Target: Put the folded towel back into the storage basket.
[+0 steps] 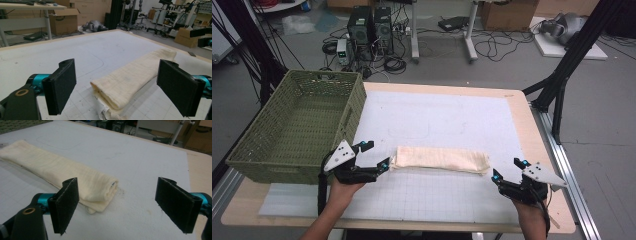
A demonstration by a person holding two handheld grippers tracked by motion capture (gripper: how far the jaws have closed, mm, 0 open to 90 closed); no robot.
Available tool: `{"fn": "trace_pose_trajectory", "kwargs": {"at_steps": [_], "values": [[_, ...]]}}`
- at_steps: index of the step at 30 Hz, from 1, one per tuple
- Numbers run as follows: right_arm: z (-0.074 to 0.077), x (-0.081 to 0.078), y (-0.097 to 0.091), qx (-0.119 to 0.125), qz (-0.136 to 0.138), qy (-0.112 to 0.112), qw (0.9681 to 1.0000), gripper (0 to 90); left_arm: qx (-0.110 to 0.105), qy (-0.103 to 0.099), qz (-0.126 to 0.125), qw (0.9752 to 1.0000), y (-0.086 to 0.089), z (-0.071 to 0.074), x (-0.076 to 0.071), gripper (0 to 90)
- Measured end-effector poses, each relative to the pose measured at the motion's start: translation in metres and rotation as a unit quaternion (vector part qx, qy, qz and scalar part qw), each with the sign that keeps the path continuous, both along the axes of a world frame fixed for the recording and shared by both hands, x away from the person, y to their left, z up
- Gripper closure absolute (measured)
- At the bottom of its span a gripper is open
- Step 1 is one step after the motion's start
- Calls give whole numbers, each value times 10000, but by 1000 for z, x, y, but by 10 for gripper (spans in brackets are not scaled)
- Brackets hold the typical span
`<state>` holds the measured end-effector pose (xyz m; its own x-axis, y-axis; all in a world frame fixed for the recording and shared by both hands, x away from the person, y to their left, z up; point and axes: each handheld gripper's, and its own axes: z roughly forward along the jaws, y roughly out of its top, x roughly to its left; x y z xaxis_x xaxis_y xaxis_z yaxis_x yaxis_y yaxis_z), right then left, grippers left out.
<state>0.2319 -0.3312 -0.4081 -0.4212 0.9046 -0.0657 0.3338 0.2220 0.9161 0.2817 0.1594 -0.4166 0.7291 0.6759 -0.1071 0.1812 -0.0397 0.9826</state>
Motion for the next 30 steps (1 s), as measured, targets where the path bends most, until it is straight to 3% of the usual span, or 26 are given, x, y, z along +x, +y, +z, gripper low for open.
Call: {"fn": "trace_pose_trajectory", "kwargs": {"at_steps": [5, 30], "values": [[-2, 3, 0, 63, 83, 180, 9998, 181, 42, -29, -9, 10000, 0, 0, -1, 164], [0, 1, -1, 82, 45, 87, 9999, 181, 341, -8, 12, 9994, -4, 2, -1, 165]]}}
